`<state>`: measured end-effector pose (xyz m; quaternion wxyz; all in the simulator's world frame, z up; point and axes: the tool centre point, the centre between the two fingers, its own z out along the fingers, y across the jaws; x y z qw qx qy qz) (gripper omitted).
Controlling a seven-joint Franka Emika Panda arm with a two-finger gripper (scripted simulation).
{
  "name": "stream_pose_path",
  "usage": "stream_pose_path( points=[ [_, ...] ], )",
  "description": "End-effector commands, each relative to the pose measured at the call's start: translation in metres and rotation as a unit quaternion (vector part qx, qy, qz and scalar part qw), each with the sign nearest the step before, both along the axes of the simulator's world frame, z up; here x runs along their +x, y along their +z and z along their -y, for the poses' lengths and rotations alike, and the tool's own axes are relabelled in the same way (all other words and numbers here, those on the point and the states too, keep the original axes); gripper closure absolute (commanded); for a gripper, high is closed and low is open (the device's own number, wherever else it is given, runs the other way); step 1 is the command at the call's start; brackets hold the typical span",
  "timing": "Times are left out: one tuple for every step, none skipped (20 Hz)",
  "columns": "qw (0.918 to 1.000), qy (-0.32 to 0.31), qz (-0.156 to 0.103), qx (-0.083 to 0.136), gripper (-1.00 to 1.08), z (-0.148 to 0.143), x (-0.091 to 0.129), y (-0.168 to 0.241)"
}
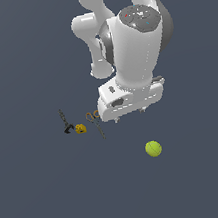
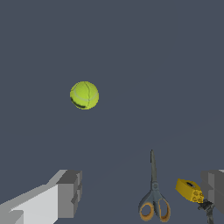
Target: Pick up a designated object from a clutter of objects.
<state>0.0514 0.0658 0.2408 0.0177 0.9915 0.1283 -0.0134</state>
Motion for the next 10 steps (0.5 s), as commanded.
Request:
stream_pose_path(
  points=[
    [0.9996, 0.029, 0.001, 0.002, -0.92, -0.013, 0.012, -0.02],
    [0.9992, 0.04, 0.001, 0.002, -0.92, -0.019, 0.017, -0.028],
    [0.9986, 0.052, 0.002, 0.003, -0.92, -0.025, 0.021, -0.037],
    [0.998, 0.063, 0.002, 0.004, -0.92, -0.03, 0.025, -0.045],
    [0.9972, 0.075, 0.002, 0.005, -0.92, -0.036, 0.029, -0.054],
    [0.9962, 0.086, 0.003, 0.006, -0.92, -0.042, 0.033, -0.063],
    [0.9952, 0.097, 0.003, 0.008, -0.92, -0.047, 0.037, -0.071],
    [0.9942, 0.107, 0.004, 0.009, -0.92, -0.052, 0.04, -0.079],
    [0.9931, 0.117, 0.004, 0.01, -0.92, -0.057, 0.042, -0.087],
    [0.992, 0.125, 0.004, 0.011, -0.92, -0.062, 0.045, -0.094]
  ],
)
